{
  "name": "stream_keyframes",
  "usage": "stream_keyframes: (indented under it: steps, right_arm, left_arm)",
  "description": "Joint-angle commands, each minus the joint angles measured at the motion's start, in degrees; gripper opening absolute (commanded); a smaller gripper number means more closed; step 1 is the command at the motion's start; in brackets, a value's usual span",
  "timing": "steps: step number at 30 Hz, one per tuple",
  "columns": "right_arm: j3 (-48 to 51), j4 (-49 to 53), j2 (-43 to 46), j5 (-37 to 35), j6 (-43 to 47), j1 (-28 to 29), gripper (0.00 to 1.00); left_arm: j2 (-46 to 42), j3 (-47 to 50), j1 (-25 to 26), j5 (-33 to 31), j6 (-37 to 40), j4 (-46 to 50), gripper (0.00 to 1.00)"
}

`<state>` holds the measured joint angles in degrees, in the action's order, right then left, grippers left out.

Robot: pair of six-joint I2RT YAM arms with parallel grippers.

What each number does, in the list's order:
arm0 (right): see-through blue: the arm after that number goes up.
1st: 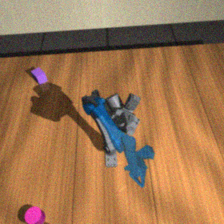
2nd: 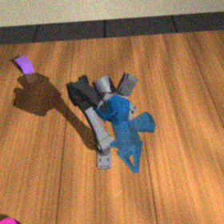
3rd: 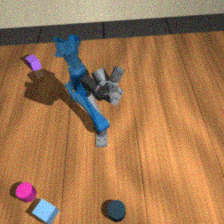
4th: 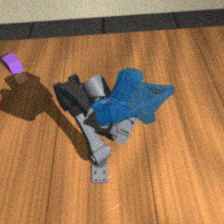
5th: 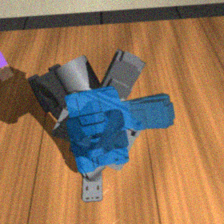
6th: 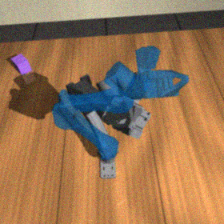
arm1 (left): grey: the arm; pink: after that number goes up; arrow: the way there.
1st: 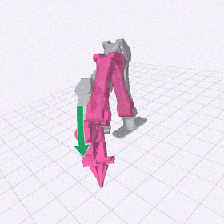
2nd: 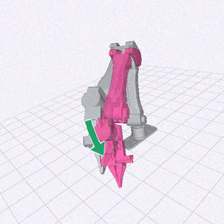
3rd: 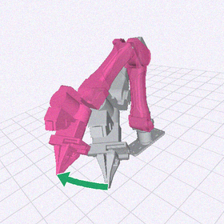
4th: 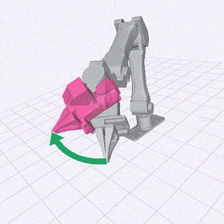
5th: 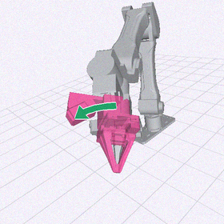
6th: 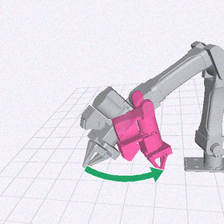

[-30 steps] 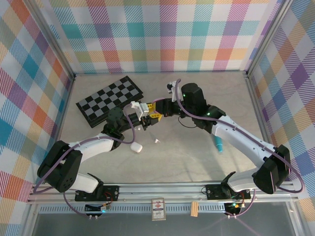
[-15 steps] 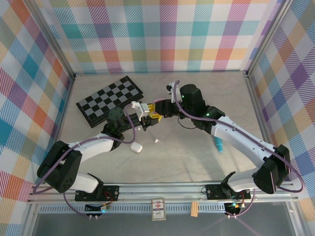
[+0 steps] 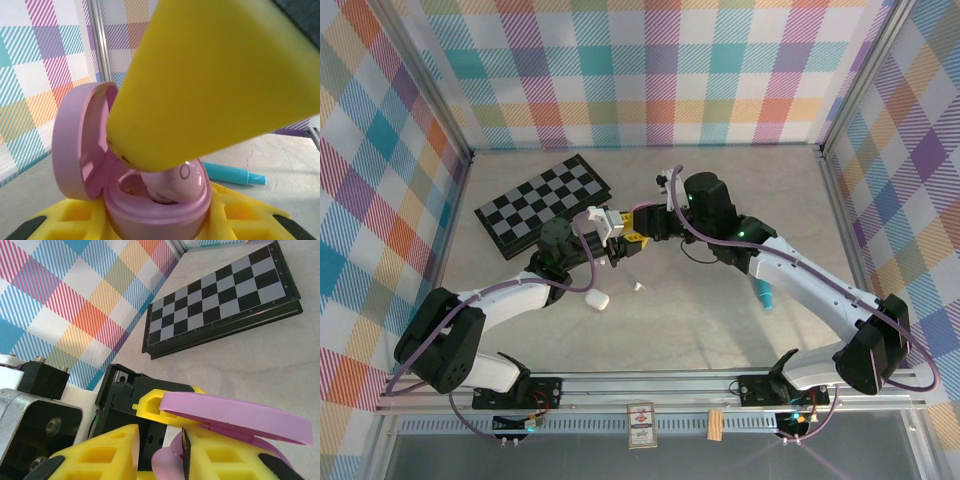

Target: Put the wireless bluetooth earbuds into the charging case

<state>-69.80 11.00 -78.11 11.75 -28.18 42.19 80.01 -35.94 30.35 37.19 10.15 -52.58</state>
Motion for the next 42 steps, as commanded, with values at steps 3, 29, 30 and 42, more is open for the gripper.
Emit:
stream_keyframes:
  steps: [3, 29, 30, 42]
  right_arm:
    - [0.28, 2.44, 1.76, -2.27, 1.20, -0.11, 0.32]
    - [-0.67, 4.16, 3.68, 3.45, 1.47, 0.43, 0.39]
    - [-0.69, 4.15, 3.66, 3.51, 1.43, 0.43, 0.38]
    - [-0.52, 5.30, 5.06, 2.40, 1.56, 0.54, 0.37]
  left_arm:
    - [-2.75, -1.78, 0.68, 2.28, 0.92, -3.58, 0.30]
    - [-1.53, -1.86, 0.68, 1.55, 0.92, -3.94, 0.30]
    - [-1.51, -1.94, 0.68, 1.57, 0.92, -3.93, 0.30]
    - [-1.29, -1.72, 0.68, 1.57, 0.79, -4.50, 0.30]
